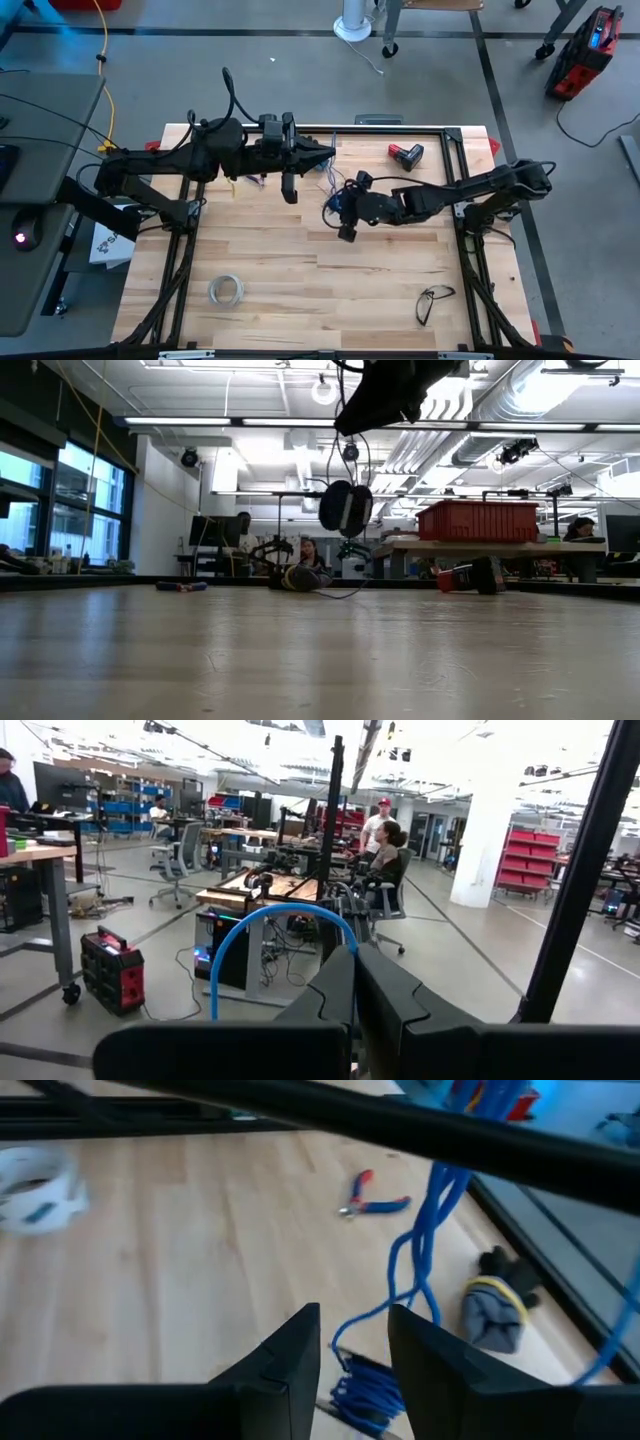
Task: Coil cords
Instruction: Uncoil the blue wire from the black spool
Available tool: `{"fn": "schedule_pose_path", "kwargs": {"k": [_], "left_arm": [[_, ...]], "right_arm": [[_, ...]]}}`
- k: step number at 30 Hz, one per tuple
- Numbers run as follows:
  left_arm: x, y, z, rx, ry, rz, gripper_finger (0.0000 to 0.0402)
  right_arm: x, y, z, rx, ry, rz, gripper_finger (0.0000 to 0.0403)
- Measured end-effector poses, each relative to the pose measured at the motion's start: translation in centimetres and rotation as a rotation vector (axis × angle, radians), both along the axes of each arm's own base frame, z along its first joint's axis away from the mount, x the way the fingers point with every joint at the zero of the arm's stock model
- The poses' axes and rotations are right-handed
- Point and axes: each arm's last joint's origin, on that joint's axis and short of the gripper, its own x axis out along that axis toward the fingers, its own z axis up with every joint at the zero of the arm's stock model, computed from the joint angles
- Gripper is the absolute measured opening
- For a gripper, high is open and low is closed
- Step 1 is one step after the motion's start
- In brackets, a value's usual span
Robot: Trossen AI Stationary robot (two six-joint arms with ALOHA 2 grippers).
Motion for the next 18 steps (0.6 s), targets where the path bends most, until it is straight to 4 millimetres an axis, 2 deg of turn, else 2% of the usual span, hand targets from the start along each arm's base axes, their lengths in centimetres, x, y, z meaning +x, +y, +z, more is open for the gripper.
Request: {"fn": "schedule_pose_path", "kwargs": {"k": [9, 12, 18], "left_arm": [[0.0, 0.1, 0.0, 0.016, 0.003, 0.015, 0.0], [0.0, 0.1, 0.0, 0.007, 0.001, 0.015, 0.0], [0.0, 0.1, 0.0, 0.0, -0.002, 0.014, 0.0]], "right_arm": [[-1.2, 2.3, 0.5, 0.019, 0.02, 0.069, 0.0113], [-1.4, 2.2, 0.1, 0.024, 0.053, 0.053, 0.0113], [-1.0, 1.4, 0.5, 0.039, 0.009, 0.032, 0.0113]]}}
